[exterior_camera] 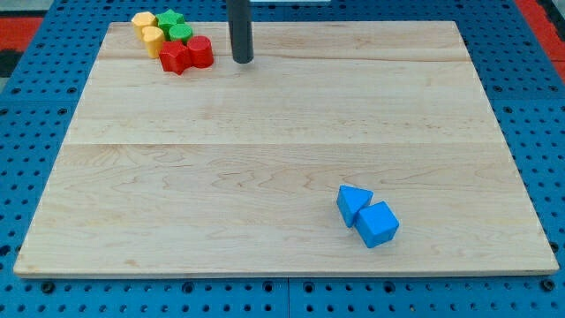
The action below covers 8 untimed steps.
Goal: Slide the blue cube towards top center
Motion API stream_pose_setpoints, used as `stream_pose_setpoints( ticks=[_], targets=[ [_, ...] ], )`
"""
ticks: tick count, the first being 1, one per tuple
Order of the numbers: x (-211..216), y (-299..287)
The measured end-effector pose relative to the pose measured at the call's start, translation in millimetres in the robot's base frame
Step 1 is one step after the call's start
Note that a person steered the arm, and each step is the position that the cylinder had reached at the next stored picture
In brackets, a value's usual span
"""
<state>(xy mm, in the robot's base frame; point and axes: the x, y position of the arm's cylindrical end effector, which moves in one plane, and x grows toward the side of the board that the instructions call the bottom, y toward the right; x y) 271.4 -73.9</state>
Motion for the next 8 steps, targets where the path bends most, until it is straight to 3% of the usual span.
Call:
stream_pose_setpoints(
  ticks=[3,5,7,8],
  targets=[
    [-2,-40],
    [33,96],
    [123,255],
    [164,296]
  ],
)
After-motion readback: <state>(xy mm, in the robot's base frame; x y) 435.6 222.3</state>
